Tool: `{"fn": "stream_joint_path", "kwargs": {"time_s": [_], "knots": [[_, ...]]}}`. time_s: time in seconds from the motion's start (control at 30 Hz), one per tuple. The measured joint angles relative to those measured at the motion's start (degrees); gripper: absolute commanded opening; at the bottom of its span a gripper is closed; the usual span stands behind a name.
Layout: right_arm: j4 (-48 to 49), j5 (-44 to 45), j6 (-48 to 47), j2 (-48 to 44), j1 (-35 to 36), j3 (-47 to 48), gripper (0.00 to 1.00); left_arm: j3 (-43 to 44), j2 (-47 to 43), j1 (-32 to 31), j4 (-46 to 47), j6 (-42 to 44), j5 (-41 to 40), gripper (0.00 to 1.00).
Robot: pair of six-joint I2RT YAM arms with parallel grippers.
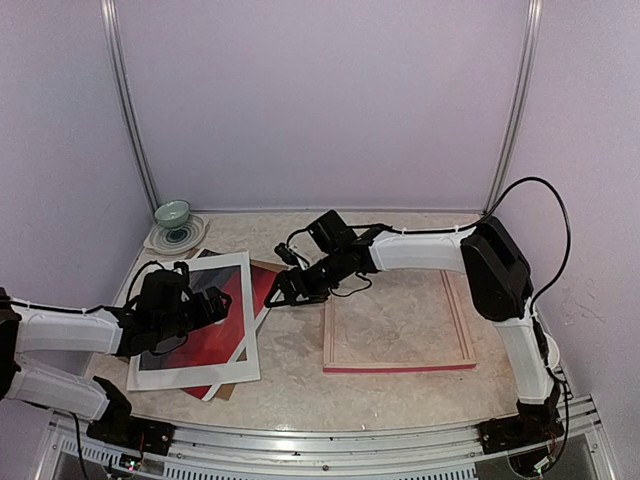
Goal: Put the photo into the frame
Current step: Pick up the glass panel from the mat board.
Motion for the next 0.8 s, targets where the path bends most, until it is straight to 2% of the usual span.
{"fn": "stream_joint_path", "kwargs": {"time_s": [0.8], "knots": [[-0.3, -4.4, 4.3, 8.2, 0.4, 6.2, 0.99, -3.7, 4.7, -0.7, 7.1, -0.9, 2.6, 0.99]]}}
